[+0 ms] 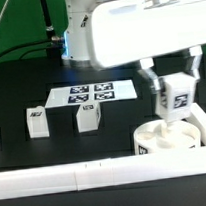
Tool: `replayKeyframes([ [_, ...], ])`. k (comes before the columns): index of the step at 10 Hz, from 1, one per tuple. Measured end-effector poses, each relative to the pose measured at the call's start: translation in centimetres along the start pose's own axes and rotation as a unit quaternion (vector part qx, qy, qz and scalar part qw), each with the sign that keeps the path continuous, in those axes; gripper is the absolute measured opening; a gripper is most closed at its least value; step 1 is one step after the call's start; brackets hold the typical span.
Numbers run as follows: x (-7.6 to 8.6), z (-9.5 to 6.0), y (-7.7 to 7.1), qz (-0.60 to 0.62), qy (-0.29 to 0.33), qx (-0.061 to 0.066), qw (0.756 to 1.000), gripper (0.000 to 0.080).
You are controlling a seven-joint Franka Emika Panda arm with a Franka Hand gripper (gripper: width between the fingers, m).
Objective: Assemble stool
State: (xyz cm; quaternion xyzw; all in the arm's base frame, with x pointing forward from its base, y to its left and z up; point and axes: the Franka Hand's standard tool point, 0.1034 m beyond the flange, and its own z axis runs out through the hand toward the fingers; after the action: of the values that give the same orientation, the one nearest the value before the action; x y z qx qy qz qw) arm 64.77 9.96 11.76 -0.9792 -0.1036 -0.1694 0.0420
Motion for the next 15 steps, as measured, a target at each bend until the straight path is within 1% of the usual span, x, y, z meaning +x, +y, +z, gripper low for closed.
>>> replayKeyframes([
  [1, 0.2, 0.0, -0.1, -0.001, -0.003, 0.001, 1.000, 0.0338],
  [4, -0.5, 1.1, 0.7, 0.000, -0.010, 0.000, 1.000, 0.0338],
  [6, -0.4, 1.2, 1.0, 0.001, -0.010, -0.002, 1.000, 0.0338],
  [7, -0.5, 1.5, 0.7, 0.002, -0.011, -0.001, 1.000, 0.0338],
  [8, -0.3, 1.6, 0.4, 0.000, -0.007, -0.001, 1.000, 0.0338],
  [9, -0.2, 1.7, 0.6, -0.001, -0.004, -0.002, 1.000, 0.0338],
  [10, -0.4, 2.1, 0.7, 0.000, -0.006, -0.002, 1.000, 0.0338],
  [11, -0.7, 2.5, 0.5, -0.001, -0.009, -0.001, 1.000, 0.0338],
  [13, -0.9, 2.8, 0.1, -0.002, -0.011, 0.000, 1.000, 0.0338],
  [15, -0.7, 2.9, -0.2, -0.005, 0.001, -0.001, 1.000, 0.0338],
])
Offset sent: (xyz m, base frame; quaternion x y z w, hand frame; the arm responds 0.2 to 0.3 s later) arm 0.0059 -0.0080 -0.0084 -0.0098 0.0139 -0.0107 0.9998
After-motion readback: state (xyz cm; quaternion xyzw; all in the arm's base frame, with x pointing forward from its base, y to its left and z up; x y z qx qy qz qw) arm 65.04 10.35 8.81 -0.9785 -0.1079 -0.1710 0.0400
